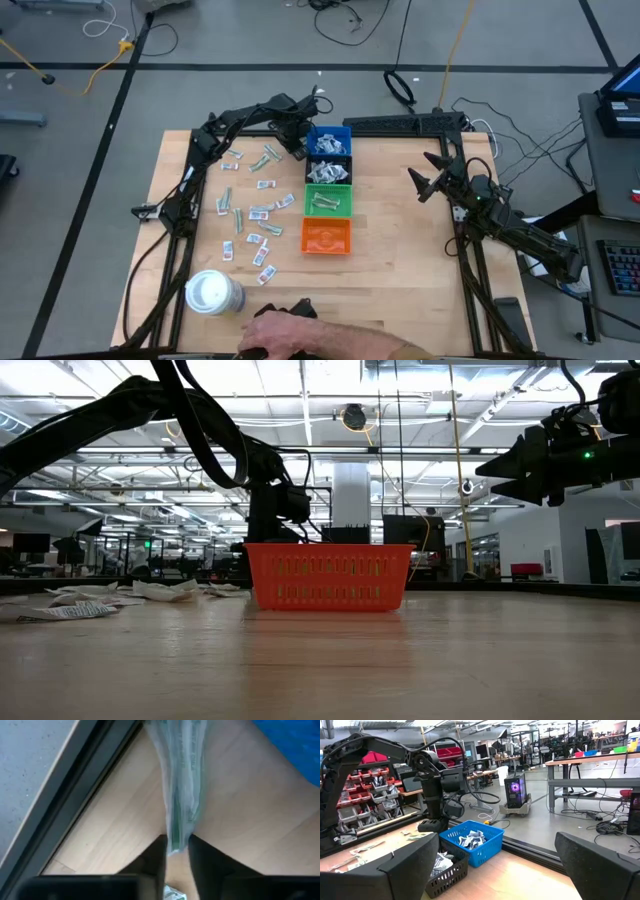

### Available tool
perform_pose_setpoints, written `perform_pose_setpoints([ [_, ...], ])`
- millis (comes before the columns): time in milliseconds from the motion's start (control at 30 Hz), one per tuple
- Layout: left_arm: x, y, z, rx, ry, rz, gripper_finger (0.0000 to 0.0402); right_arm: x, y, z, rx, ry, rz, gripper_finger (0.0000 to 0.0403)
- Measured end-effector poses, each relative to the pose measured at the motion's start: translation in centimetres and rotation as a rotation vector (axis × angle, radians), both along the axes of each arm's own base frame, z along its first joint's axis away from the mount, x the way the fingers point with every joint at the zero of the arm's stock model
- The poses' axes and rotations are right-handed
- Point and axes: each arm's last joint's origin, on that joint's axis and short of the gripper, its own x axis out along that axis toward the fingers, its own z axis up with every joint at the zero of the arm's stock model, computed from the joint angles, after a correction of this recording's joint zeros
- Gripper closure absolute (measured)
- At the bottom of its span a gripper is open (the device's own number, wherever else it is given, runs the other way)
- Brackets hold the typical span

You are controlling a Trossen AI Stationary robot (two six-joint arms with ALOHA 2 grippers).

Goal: Pick & Place First Aid Supplies
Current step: Put the green bandage into the green bin

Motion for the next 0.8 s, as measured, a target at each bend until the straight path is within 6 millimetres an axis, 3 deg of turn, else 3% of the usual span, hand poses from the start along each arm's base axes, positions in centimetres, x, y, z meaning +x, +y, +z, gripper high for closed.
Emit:
perform_pose_setpoints([
  [167, 0.0, 0.0, 0.0, -0.001, -0.001, 0.000, 0.0391, 0.0, 0.0, 0.0, 0.000, 0.000, 0.000, 0.0009],
  [367, -0.8, -0.2, 0.5, 0.004, 0.074, 0.009, 0.0399, 0.0, 0.0, 0.0, 0.000, 0.000, 0.000, 0.0009],
  [600, -2.0, -0.9, 3.8, 0.008, 0.086, 0.004, 0.0400, 0.0, 0.0, 0.0, 0.000, 0.000, 0.000, 0.0009],
  [800, -3.4, -3.5, 6.5, 0.027, 0.065, -0.037, 0.0400, 0.0, 0.0, 0.0, 0.000, 0.000, 0.000, 0.0009],
])
